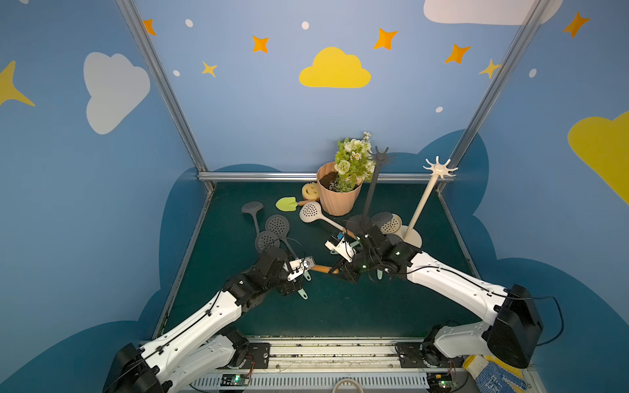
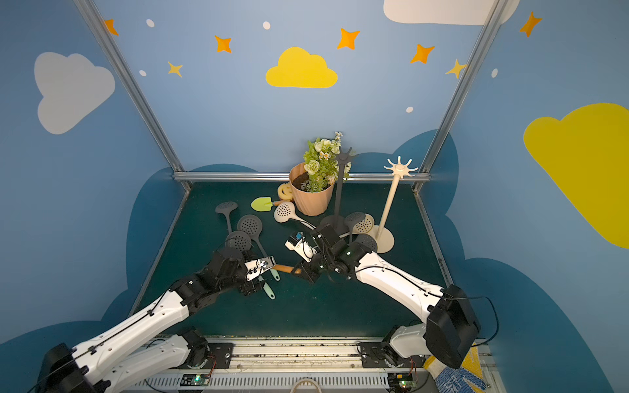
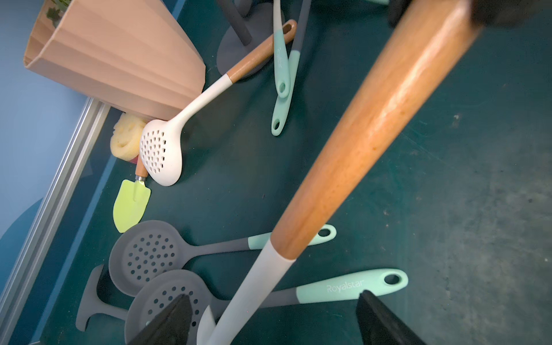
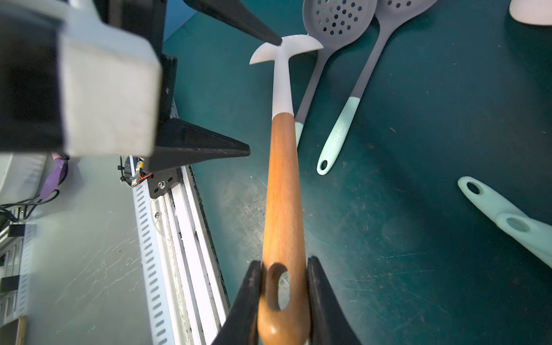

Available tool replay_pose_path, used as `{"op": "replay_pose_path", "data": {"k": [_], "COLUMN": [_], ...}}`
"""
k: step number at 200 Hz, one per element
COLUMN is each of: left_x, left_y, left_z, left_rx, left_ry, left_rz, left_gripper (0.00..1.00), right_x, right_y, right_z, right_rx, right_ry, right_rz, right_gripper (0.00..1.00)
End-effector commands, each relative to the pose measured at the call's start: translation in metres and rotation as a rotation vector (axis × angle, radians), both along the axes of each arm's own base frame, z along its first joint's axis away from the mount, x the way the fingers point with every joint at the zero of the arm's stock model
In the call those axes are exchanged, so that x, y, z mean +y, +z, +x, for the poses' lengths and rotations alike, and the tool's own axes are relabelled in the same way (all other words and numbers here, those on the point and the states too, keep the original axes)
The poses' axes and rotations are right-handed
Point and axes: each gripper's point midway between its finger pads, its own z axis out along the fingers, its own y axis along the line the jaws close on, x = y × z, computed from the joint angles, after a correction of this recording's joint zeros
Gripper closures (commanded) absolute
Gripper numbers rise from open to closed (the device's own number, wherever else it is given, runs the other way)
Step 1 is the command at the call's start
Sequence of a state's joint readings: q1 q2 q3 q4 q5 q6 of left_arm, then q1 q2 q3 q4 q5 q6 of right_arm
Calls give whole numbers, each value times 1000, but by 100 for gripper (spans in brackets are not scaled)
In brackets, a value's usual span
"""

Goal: Hang the skimmer on the kitchen utensil rack
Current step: Pick up the skimmer from the center of the board.

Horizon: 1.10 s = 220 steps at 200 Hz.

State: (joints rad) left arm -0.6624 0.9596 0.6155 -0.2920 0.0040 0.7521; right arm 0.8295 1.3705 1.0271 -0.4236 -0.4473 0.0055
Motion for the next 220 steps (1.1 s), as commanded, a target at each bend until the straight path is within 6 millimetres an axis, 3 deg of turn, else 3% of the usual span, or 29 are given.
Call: {"op": "replay_pose_path", "data": {"k": [1, 25, 55, 83, 115, 140, 180, 198, 220], "left_x": [-1, -3, -4, -7, -9, -6, -1, 0, 0], "left_y": [-3, -9, -10, -8, -3, 12, 45, 61, 82], "left_z": [12, 22, 32, 32, 25, 23, 21, 20, 17], "left_rx": [-51, -60, -91, -100, -97, -121, -127, -97, -25], "left_ry": [14, 19, 36, 25, 10, 44, 115, 144, 167], "left_rz": [40, 93, 112, 97, 46, -9, -190, -296, -469], "left_gripper": [14, 17, 33, 55, 69, 76, 82, 85, 85], "right_x": [6, 7, 8, 9, 11, 11, -1, -9, -14], "right_y": [12, 13, 15, 19, 31, 57, 128, 154, 162], "right_z": [2, 1, -1, 0, -1, -1, 9, 11, 14], "right_rx": [6, 8, 15, 0, -20, -87, -293, -373, -417], "right_ry": [-1, -2, 2, 1, 15, 30, -20, -41, -46], "right_rz": [46, 63, 73, 91, 124, 178, 303, 367, 416], "right_gripper": [90, 90, 90, 88, 81, 68, 44, 40, 38]}}
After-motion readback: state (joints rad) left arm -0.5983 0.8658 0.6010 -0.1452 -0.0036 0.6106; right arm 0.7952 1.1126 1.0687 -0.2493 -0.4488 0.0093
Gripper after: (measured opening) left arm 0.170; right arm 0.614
